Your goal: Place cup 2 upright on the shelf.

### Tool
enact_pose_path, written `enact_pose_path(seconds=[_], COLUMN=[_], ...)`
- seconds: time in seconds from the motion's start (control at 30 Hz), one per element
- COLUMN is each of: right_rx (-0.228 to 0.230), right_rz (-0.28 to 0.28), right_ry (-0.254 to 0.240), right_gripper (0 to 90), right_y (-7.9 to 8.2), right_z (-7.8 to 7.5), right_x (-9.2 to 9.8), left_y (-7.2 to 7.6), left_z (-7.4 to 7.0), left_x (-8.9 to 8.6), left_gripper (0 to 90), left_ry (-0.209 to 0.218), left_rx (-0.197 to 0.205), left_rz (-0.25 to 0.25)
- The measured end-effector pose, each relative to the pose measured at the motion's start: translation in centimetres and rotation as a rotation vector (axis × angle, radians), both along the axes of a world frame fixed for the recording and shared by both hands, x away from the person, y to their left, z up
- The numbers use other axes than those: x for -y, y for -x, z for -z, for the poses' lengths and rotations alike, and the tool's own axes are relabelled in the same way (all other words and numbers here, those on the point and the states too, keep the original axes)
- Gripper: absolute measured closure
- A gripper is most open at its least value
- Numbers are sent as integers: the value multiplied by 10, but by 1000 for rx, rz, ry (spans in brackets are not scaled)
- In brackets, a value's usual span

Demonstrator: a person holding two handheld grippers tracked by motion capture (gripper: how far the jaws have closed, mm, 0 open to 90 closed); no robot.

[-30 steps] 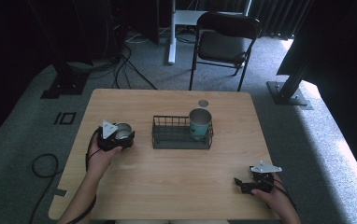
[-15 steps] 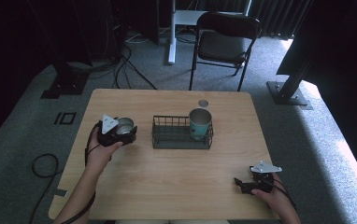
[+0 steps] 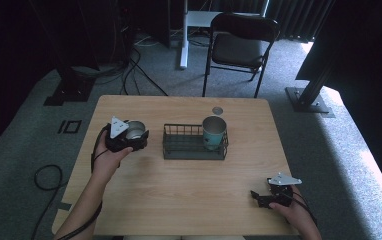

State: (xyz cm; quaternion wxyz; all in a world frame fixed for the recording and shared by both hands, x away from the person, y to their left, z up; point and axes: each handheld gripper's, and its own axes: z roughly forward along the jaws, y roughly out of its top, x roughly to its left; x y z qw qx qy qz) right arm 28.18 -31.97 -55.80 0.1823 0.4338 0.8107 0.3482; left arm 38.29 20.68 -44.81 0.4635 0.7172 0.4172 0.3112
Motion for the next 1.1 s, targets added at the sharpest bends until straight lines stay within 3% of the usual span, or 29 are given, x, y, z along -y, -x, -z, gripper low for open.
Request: enact_pose_path(seconds=[0.43, 0.8, 1.1], right_rx=[0, 0, 0], right_rz=[0, -1, 0], right_ry=[0, 0, 0], right_gripper=[112, 112, 112], right_y=[0, 0, 0], right_z=[0, 0, 0], right_x=[0, 0, 0], left_y=[-6, -13, -21], left_z=[-22, -42, -43], left_x=[21, 46, 70], left_gripper=[138, 139, 138], left_ry=[-14, 7, 16], left_rx=[32, 63, 70], left_rz=[46, 105, 146])
